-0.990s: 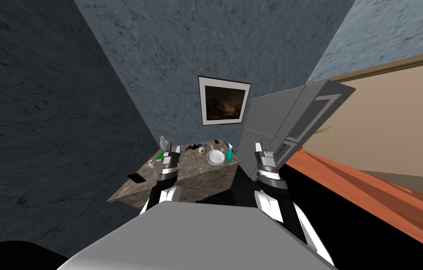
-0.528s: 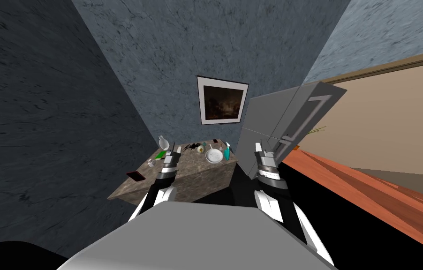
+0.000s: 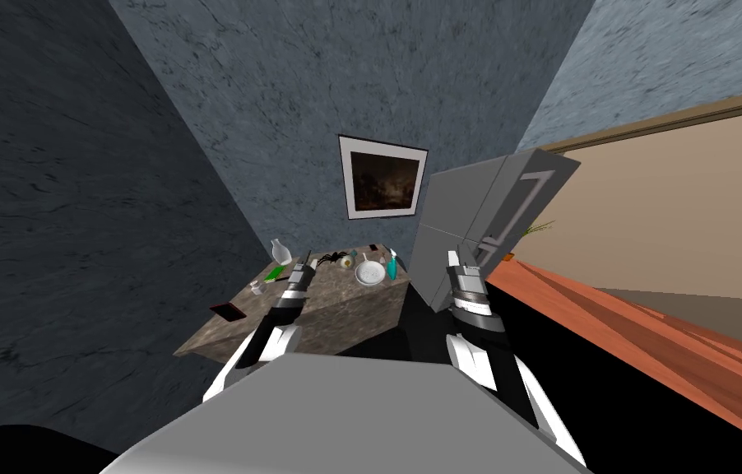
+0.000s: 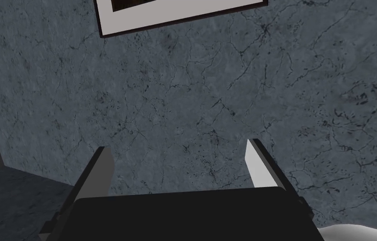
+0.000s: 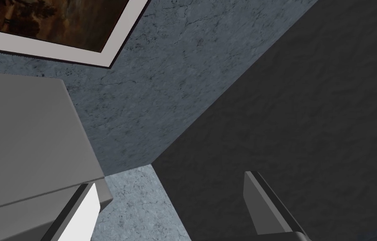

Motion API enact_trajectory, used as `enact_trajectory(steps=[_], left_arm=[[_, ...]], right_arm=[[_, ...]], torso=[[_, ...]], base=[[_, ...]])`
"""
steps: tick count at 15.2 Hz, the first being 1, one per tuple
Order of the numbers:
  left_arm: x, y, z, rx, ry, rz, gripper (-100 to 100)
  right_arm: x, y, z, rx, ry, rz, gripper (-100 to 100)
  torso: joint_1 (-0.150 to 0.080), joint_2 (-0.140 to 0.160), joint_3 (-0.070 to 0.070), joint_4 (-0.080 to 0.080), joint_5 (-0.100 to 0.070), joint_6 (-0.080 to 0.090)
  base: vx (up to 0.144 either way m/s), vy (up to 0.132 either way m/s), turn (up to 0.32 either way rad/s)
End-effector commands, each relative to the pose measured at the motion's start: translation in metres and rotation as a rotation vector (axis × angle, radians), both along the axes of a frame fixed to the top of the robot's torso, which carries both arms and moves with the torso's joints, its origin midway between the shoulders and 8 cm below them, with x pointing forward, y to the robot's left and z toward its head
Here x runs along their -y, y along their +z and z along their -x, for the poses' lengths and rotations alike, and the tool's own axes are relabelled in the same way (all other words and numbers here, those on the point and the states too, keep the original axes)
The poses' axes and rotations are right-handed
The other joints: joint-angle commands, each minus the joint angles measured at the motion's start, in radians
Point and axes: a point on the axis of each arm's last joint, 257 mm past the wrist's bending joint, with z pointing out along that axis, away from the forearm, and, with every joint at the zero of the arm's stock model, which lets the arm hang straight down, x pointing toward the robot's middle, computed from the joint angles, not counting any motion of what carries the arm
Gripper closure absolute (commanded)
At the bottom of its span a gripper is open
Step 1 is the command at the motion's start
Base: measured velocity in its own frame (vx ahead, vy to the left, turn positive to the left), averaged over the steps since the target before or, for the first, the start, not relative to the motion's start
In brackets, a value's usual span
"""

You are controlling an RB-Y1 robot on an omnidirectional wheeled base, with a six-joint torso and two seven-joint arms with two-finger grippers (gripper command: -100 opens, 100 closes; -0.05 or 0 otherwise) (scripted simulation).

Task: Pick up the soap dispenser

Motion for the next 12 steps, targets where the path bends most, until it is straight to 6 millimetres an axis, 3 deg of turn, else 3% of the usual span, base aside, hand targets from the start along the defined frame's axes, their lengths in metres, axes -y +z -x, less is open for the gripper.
enact_trajectory(steps=[1, 12], left_arm=[[-0.005, -0.006, -0.005, -0.032, 0.007, -0.01, -100], [-0.056, -0.04, -0.033, -0.225, 0.091, -0.034, -100]], right_arm=[[0.0, 0.0, 0.0, 0.0, 0.0, 0.0, 0], [0.0, 0.0, 0.0, 0.0, 0.0, 0.0, 0]], torso=[[0.0, 0.0, 0.0, 0.0, 0.0, 0.0], [0.0, -0.001, -0.001, 0.0, 0.0, 0.0]], base=[[-0.006, -0.047, -0.05], [0.009, -0.051, -0.065]])
